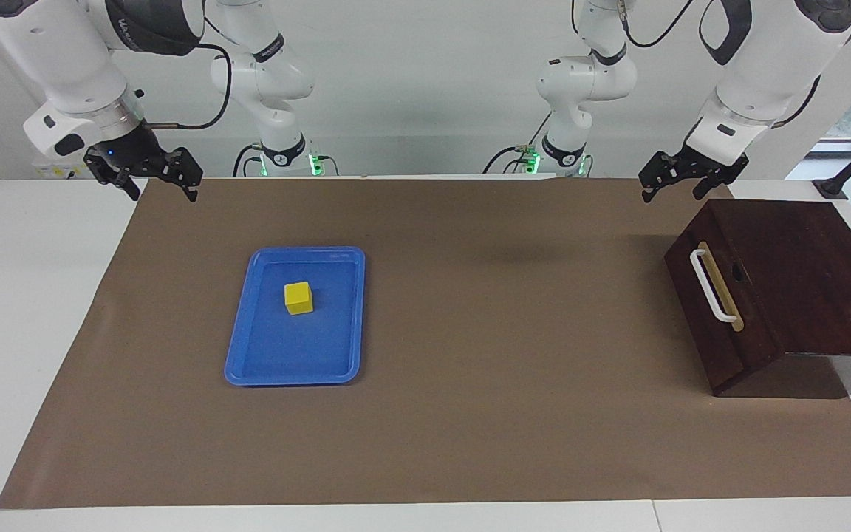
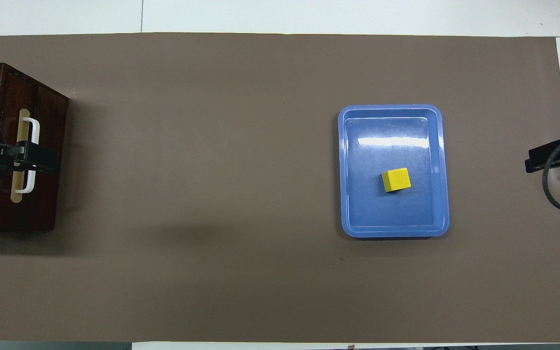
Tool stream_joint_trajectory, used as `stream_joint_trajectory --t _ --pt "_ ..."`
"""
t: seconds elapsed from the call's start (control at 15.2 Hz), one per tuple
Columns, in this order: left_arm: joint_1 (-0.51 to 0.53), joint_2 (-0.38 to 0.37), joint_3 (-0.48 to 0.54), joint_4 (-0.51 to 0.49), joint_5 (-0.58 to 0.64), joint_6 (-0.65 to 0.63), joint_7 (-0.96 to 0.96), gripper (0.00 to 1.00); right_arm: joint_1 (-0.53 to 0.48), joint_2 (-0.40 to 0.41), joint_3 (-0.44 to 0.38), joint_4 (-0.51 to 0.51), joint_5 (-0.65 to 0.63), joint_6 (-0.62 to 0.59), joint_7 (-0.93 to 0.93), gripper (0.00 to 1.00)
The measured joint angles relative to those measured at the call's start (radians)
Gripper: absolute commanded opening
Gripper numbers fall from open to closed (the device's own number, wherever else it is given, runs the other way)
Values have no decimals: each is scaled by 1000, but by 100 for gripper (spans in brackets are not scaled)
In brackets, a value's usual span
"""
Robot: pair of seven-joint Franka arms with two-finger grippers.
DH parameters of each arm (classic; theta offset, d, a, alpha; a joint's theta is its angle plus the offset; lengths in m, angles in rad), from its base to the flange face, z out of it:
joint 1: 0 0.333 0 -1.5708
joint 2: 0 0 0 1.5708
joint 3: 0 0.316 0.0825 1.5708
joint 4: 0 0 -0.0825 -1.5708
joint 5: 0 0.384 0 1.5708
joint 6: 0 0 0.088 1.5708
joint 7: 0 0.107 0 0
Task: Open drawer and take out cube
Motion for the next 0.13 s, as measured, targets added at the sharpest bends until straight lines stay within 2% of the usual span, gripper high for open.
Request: stream_joint_trajectory --t 0.13 --pt "0 0 -1 0 0 0 0 100 0 0 1 0 0 0 0 100"
